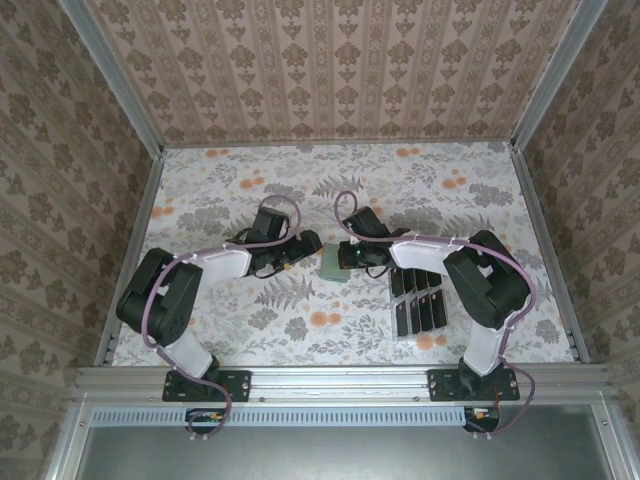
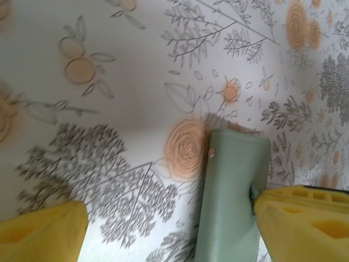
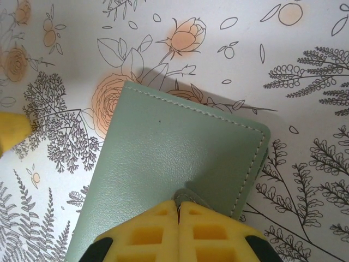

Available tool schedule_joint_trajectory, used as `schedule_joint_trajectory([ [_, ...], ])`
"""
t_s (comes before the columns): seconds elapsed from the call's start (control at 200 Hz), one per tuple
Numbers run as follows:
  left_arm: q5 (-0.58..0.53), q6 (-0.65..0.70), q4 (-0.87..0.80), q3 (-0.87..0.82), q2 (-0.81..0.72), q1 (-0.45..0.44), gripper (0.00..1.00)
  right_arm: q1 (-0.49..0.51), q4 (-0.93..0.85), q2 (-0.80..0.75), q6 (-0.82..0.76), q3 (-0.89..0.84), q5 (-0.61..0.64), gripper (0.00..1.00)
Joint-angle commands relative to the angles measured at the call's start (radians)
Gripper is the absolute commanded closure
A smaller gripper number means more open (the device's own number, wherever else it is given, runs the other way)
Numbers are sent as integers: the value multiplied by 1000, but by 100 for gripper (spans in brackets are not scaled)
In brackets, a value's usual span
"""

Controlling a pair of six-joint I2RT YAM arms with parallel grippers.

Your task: Put the credit cards into the card holder

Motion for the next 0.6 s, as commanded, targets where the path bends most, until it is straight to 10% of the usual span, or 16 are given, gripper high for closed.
schedule_joint_trajectory([
  [0.0, 36, 24, 58, 44, 40, -11, 12, -6, -52, 42, 22, -52, -21, 100],
  [0.595, 71, -27, 174, 85, 143, -76, 22, -34, 5, 44, 60, -88, -75, 100],
])
